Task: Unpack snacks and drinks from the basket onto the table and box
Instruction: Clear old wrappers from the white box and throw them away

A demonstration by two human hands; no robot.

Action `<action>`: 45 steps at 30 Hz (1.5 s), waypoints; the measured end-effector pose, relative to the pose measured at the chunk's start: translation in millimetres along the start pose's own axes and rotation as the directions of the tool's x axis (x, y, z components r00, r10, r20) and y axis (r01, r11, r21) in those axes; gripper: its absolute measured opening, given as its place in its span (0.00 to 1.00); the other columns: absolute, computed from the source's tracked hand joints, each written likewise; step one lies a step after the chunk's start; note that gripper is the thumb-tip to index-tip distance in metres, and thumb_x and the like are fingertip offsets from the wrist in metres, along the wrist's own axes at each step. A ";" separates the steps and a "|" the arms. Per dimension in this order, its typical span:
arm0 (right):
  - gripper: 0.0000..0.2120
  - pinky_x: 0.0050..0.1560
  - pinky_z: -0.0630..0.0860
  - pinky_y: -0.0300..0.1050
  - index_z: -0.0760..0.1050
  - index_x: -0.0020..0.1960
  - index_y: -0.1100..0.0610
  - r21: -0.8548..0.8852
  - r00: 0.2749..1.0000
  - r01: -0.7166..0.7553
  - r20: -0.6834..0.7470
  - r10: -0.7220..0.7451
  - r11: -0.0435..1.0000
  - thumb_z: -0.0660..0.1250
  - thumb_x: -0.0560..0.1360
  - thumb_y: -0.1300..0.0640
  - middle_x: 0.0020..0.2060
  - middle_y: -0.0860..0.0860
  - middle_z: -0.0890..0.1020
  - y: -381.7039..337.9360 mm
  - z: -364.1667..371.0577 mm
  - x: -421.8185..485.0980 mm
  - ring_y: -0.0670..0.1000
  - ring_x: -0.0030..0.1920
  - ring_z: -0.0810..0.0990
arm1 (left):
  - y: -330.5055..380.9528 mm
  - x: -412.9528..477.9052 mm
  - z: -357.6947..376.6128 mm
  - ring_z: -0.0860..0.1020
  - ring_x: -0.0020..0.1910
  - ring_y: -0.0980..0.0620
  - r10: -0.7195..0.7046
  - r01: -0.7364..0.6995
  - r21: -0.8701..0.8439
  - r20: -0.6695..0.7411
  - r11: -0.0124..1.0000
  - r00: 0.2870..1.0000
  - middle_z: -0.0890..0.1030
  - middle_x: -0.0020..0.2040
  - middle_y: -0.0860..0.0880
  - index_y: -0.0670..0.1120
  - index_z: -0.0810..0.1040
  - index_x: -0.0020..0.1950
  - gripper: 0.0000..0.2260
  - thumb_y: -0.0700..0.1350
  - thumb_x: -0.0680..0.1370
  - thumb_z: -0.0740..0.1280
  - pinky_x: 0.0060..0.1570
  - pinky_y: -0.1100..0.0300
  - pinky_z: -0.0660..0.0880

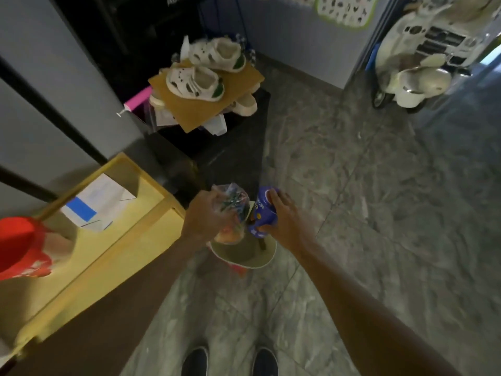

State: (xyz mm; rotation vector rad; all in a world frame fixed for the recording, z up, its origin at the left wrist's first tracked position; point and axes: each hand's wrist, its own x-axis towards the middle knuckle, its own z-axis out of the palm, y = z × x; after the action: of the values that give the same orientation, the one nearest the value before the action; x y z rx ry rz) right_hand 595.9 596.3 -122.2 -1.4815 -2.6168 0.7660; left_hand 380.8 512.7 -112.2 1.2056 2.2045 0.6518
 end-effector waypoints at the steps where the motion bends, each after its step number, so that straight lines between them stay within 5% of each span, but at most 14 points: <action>1: 0.52 0.75 0.69 0.55 0.57 0.84 0.52 -0.004 1.000 -0.015 0.009 0.015 1.000 0.80 0.70 0.39 0.83 0.56 0.62 13.0 32.9 11.1 0.58 0.81 0.63 | -18.5 11.7 26.4 0.79 0.47 0.57 -0.008 0.008 0.013 0.009 1.000 1.000 0.78 0.52 0.55 0.51 0.82 0.60 0.19 0.59 0.73 0.76 0.42 0.66 0.70; 4: 0.52 0.79 0.64 0.54 0.56 0.84 0.52 -0.034 0.997 -0.045 0.055 0.046 0.998 0.77 0.70 0.36 0.84 0.56 0.60 51.7 127.9 44.8 0.59 0.82 0.60 | -80.6 46.0 106.3 0.75 0.53 0.57 -0.019 0.018 0.044 0.044 0.999 0.999 0.77 0.59 0.53 0.52 0.81 0.64 0.19 0.54 0.75 0.77 0.50 0.61 0.70; 9: 0.53 0.82 0.59 0.53 0.52 0.86 0.53 -0.044 0.995 -0.079 0.061 0.081 0.996 0.75 0.73 0.34 0.84 0.55 0.59 102.9 240.1 67.2 0.58 0.83 0.58 | -164.4 75.8 188.5 0.78 0.55 0.55 -0.036 0.035 0.030 0.044 0.999 0.998 0.79 0.60 0.52 0.52 0.83 0.64 0.19 0.52 0.74 0.78 0.49 0.62 0.70; 14: 0.47 0.79 0.64 0.57 0.58 0.84 0.51 -0.083 0.997 -0.068 0.028 0.071 0.994 0.75 0.74 0.37 0.82 0.52 0.65 110.7 263.7 61.0 0.58 0.81 0.64 | -182.6 70.4 200.2 0.78 0.63 0.52 -0.024 0.023 0.021 0.062 1.000 0.998 0.78 0.68 0.55 0.56 0.77 0.71 0.25 0.53 0.75 0.77 0.60 0.55 0.75; 18: 0.46 0.82 0.58 0.55 0.53 0.85 0.51 -0.063 0.997 -0.052 0.052 0.055 0.997 0.70 0.76 0.35 0.84 0.52 0.60 95.3 238.6 57.3 0.55 0.83 0.57 | -167.7 71.3 179.2 0.78 0.65 0.52 0.027 -0.028 0.028 0.041 0.999 0.999 0.79 0.68 0.55 0.56 0.75 0.74 0.26 0.56 0.77 0.74 0.60 0.58 0.73; 23: 0.48 0.82 0.58 0.56 0.53 0.85 0.52 -0.045 0.997 -0.073 0.003 0.073 0.996 0.59 0.76 0.24 0.84 0.52 0.59 66.4 160.3 48.6 0.56 0.84 0.56 | -125.7 57.0 113.5 0.68 0.76 0.51 0.131 -0.133 0.100 0.034 0.986 0.991 0.69 0.79 0.54 0.55 0.69 0.79 0.31 0.65 0.78 0.69 0.73 0.48 0.70; 26: 0.51 0.82 0.52 0.52 0.51 0.86 0.51 -0.024 0.994 -0.093 -0.064 0.091 0.995 0.58 0.74 0.21 0.85 0.51 0.55 37.2 82.3 32.9 0.53 0.85 0.51 | -92.4 42.2 52.5 0.50 0.84 0.52 0.193 -0.197 0.184 0.037 0.963 0.980 0.55 0.85 0.55 0.58 0.60 0.83 0.39 0.76 0.76 0.57 0.80 0.40 0.58; 29: 0.55 0.82 0.51 0.51 0.47 0.86 0.52 0.001 0.983 -0.131 -0.130 0.130 0.991 0.58 0.73 0.20 0.86 0.51 0.50 -5.0 -17.5 12.6 0.52 0.85 0.48 | -39.4 24.3 -23.6 0.40 0.84 0.55 0.254 -0.242 0.263 -0.014 0.934 0.967 0.47 0.86 0.55 0.57 0.53 0.85 0.44 0.78 0.75 0.53 0.82 0.43 0.48; 38: 0.55 0.83 0.52 0.58 0.47 0.86 0.53 0.013 0.929 -0.065 -0.364 0.066 0.998 0.54 0.72 0.19 0.86 0.52 0.49 -156.5 -299.6 -53.4 0.54 0.85 0.46 | 152.3 -32.8 -282.4 0.50 0.84 0.49 0.396 -0.331 0.321 -0.163 0.887 0.904 0.55 0.85 0.52 0.55 0.56 0.84 0.48 0.82 0.70 0.50 0.81 0.43 0.50; 45: 0.58 0.82 0.57 0.60 0.51 0.86 0.54 -0.064 0.886 0.006 -0.462 -0.035 0.998 0.52 0.70 0.16 0.85 0.55 0.55 -242.6 -414.1 -94.6 0.58 0.84 0.53 | 213.0 -95.7 -421.2 0.63 0.79 0.48 0.453 -0.339 0.366 -0.288 0.866 0.844 0.64 0.81 0.50 0.54 0.63 0.82 0.45 0.80 0.72 0.53 0.79 0.43 0.58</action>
State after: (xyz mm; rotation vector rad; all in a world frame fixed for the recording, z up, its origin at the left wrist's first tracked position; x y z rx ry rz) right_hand 565.3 581.5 365.7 -1.4300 -2.3008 0.2783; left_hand 275.6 468.1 355.7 1.8743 2.4384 0.7741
